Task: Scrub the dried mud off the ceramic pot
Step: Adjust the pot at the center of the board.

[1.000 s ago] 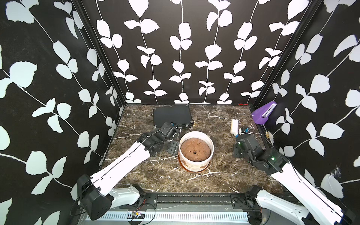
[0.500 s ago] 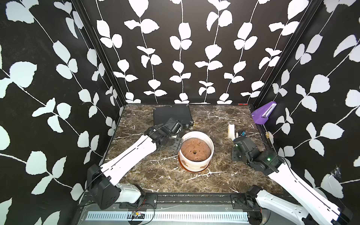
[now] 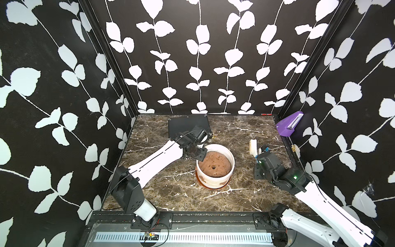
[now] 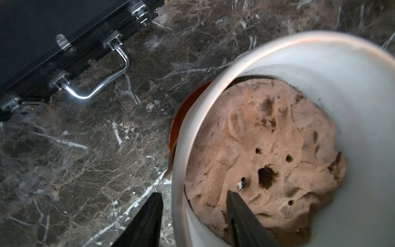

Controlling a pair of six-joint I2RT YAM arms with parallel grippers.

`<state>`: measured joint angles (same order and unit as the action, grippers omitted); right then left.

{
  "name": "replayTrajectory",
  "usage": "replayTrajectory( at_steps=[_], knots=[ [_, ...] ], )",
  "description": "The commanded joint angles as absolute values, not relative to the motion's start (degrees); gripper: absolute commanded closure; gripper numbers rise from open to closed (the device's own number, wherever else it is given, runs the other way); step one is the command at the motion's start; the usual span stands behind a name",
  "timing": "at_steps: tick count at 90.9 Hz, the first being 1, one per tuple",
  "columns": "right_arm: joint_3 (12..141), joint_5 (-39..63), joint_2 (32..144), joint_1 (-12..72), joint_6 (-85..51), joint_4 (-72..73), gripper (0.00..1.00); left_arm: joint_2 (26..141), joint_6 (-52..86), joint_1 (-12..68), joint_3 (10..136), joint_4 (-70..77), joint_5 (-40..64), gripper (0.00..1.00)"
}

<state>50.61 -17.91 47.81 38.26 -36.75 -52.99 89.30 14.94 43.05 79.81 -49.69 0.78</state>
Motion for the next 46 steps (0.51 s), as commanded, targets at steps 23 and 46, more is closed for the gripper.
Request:
replayTrajectory(
  at_steps=[23, 46],
  knots=[
    [51.19, -18.37, 46.4, 38.47, -37.11, -52.64, 1.0, 91.75, 14.45, 43.36, 82.18, -50.48, 1.29, 0.83],
    [51.23, -18.59, 47.62, 38.44, -37.11, -52.22, 1.0, 90.96, 15.28, 43.42, 82.99, -52.81, -6.03, 1.0]
  ],
)
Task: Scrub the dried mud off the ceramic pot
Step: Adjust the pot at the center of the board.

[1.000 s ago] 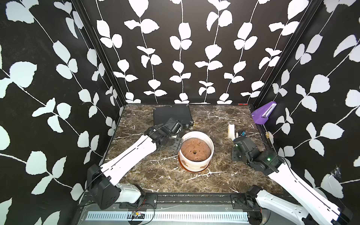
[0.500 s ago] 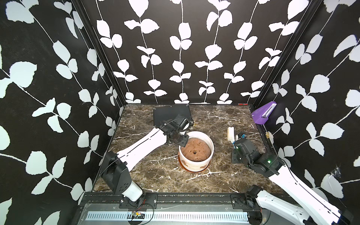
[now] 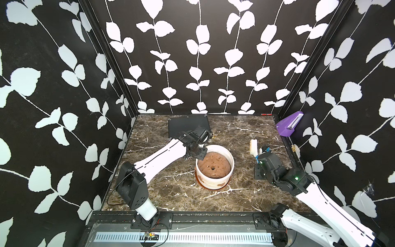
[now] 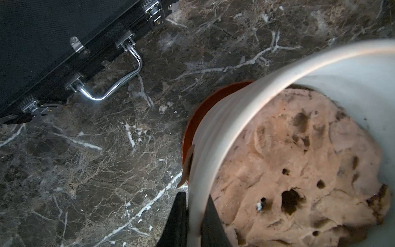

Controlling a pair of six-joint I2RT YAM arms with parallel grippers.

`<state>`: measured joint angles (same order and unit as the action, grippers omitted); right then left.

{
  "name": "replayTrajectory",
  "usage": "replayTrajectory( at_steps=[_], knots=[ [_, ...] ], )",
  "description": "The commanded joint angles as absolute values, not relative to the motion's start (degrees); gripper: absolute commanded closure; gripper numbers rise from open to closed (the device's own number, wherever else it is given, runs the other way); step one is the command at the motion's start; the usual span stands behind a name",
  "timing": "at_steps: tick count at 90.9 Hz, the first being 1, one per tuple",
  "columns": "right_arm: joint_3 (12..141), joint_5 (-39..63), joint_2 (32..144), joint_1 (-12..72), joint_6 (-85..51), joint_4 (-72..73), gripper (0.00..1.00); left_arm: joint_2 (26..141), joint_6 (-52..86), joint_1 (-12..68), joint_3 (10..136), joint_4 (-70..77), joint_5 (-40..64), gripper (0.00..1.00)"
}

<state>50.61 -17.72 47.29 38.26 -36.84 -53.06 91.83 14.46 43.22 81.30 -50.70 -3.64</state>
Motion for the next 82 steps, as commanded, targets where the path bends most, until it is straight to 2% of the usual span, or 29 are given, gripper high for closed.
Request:
replayTrajectory(
  at_steps=[1, 52, 82],
  knots=[
    [51.23, -18.61, 47.67, 38.47, -37.1, -52.21, 1.0, 90.92, 15.29, 43.42, 83.07, -52.95, -6.22, 1.0],
    [50.39, -17.02, 48.52, 38.49, -37.1, -50.83, 1.0, 92.74, 16.98, 43.28, 85.25, -55.37, -16.65, 1.0],
    [47.82, -15.78, 48.1, 38.82, -37.13, -49.37, 1.0, 94.33, 17.35, 39.73, 85.25, -55.25, -17.23, 1.0]
  ],
)
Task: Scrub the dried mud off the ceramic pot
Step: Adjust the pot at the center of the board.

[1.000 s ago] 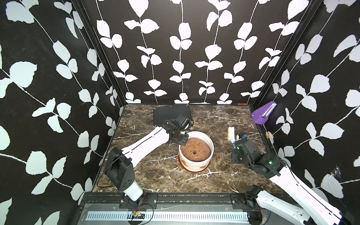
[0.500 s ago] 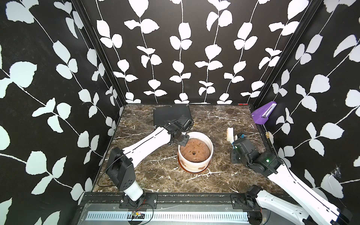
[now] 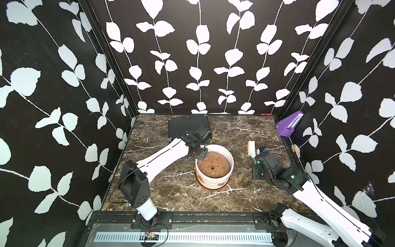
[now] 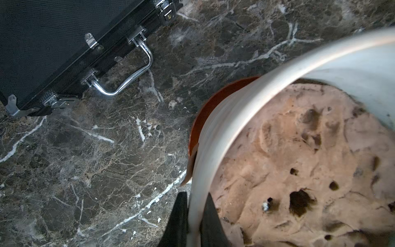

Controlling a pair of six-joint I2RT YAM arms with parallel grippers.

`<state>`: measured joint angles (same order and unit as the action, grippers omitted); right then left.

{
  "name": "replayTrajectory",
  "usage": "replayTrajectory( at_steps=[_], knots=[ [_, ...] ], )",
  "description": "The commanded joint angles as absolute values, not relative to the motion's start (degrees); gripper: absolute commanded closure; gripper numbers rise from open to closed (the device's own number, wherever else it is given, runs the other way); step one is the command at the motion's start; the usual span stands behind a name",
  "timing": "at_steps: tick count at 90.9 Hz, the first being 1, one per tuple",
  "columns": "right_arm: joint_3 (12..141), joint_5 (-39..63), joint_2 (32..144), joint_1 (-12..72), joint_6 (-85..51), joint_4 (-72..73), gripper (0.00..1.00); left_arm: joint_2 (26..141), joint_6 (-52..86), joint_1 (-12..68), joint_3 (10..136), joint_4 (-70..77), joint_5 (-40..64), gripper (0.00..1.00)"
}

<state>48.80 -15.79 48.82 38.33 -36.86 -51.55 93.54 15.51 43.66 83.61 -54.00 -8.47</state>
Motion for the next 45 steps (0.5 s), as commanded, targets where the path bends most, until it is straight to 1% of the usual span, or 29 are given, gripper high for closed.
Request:
replayTrajectory(
  at_steps=[1, 18, 45],
  knots=[
    [47.73, -15.75, 48.09, 38.88, -37.16, -49.34, 1.0, 94.36, 17.33, 39.24, 85.3, -55.22, -17.23, 1.0],
    [46.7, -15.3, 48.7, 40.13, -37.69, -48.02, 1.0, 94.31, 17.31, 37.08, 85.5, -55.38, -17.67, 1.0],
    [46.61, -16.31, 51.42, 43.62, -38.67, -46.35, 1.0, 93.79, 17.53, 36.74, 85.95, -55.42, -17.01, 1.0]
  ],
)
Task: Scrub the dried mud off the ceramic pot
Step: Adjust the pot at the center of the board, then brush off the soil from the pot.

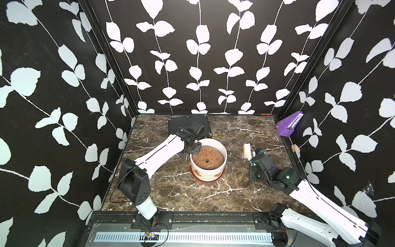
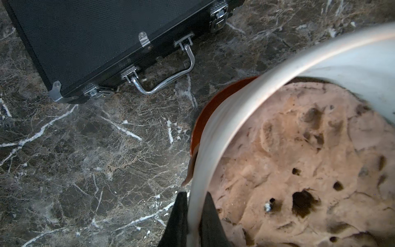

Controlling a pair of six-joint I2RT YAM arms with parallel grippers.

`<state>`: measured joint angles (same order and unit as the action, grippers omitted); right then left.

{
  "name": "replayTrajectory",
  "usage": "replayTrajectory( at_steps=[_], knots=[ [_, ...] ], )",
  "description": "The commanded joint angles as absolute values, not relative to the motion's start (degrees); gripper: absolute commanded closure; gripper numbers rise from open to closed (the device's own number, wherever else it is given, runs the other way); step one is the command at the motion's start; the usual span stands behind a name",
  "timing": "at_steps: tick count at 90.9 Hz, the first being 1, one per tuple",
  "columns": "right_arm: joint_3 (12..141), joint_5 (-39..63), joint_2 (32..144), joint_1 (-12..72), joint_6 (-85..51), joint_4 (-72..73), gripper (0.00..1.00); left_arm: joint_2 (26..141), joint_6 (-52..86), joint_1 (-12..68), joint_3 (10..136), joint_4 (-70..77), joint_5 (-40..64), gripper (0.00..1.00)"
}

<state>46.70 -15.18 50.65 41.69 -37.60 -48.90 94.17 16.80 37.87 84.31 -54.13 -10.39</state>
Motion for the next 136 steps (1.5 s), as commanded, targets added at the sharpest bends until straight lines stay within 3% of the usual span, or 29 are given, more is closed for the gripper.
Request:
replayTrajectory(
  at_steps=[1, 13, 28, 36, 80, 97, 115, 136],
  knots=[
    [46.55, -16.42, 51.51, 43.91, -38.71, -46.2, 1.0, 93.65, 17.47, 36.78, 85.95, -55.31, -16.81, 1.0],
    [46.34, -18.23, 52.74, 46.24, -38.85, -46.27, 1.0, 91.91, 16.33, 36.74, 85.65, -54.25, -13.75, 0.99],
    [46.44, -18.12, 54.67, 48.16, -39.05, -45.8, 1.0, 90.37, 15.48, 36.81, 83.94, -53.94, -10.96, 0.66],
    [47.08, -19.87, 56.83, 49.7, -41.23, -47.42, 1.0, 89.24, 15.51, 36.82, 83.06, -53.45, -10.11, 0.59],
    [50.33, -31.8, 63.1, 61.15, -53.58, -55.52, 1.0, 89.29, 16.63, 36.73, 81.98, -52.41, -8.87, 0.64],
    [47.33, -34.66, 57.83, 63.54, -55.39, -55.73, 1.0, 88.67, 16.88, 36.74, 80.87, -51.26, -7.48, 0.65],
    [48.55, -29.01, 57.06, 63.63, -57.84, -56.22, 1.0, 87.98, 18.95, 36.74, 79.68, -50.56, -6.53, 0.86],
    [49.68, -25.04, 59.97, 63.94, -59.64, -56.95, 1.0, 85.71, 23.73, 36.74, 77.33, -49.52, -3.99, 0.99]
  ],
)
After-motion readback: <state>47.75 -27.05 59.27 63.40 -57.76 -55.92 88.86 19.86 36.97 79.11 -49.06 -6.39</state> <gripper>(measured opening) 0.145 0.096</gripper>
